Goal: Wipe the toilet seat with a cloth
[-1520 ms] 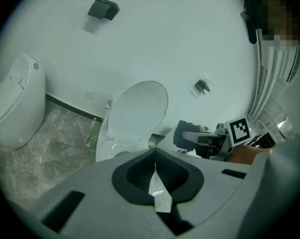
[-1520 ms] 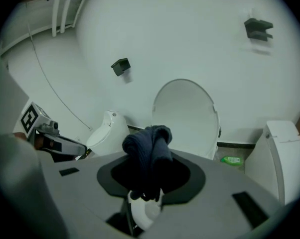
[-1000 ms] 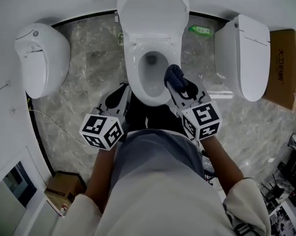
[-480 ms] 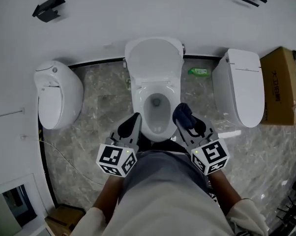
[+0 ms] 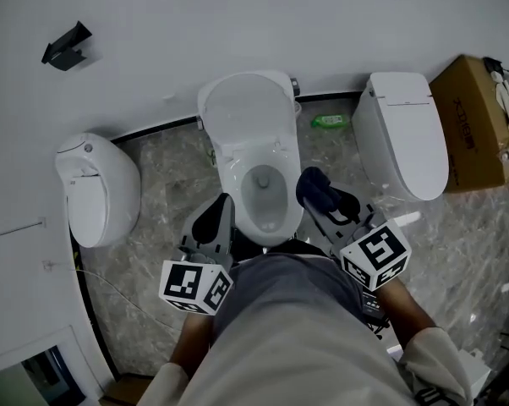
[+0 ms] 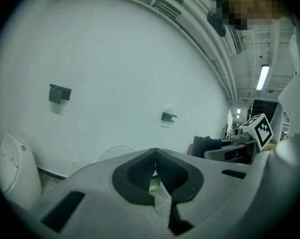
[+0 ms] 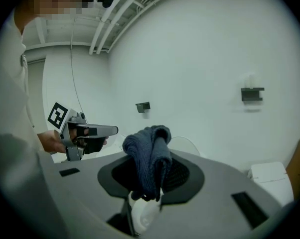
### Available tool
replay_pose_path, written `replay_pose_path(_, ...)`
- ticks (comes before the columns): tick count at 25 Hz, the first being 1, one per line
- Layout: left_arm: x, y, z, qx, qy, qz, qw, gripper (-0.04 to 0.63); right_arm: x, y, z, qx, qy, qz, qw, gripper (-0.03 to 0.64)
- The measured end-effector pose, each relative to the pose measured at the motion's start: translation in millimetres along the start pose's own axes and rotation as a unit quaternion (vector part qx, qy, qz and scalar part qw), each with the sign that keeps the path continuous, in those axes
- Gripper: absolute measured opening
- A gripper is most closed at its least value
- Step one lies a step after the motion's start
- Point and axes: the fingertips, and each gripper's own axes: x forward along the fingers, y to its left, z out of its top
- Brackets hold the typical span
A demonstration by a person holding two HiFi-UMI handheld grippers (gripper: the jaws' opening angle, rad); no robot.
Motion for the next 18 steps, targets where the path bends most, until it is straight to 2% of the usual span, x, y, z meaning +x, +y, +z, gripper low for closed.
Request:
replay_pose_path(8, -3, -4, -7, -0.003, 0.013, -0.003, 0.9999, 0.009, -8, 1, 2, -0.003, -0.001, 0.004, 1.0, 0.101)
replay_pose_path(13, -6, -3, -11, -0.024, 0.019, 0.002, 0.9995, 0.009, -6, 2, 1, -0.005, 0.006, 0.009, 1.0, 0.101)
replay_pose_path(18, -1, -6, -14, -0.026, 0.02, 0.005, 0.9994, 0.009, -4, -2, 1, -0.006, 0.007, 0.014, 1.0, 0.101)
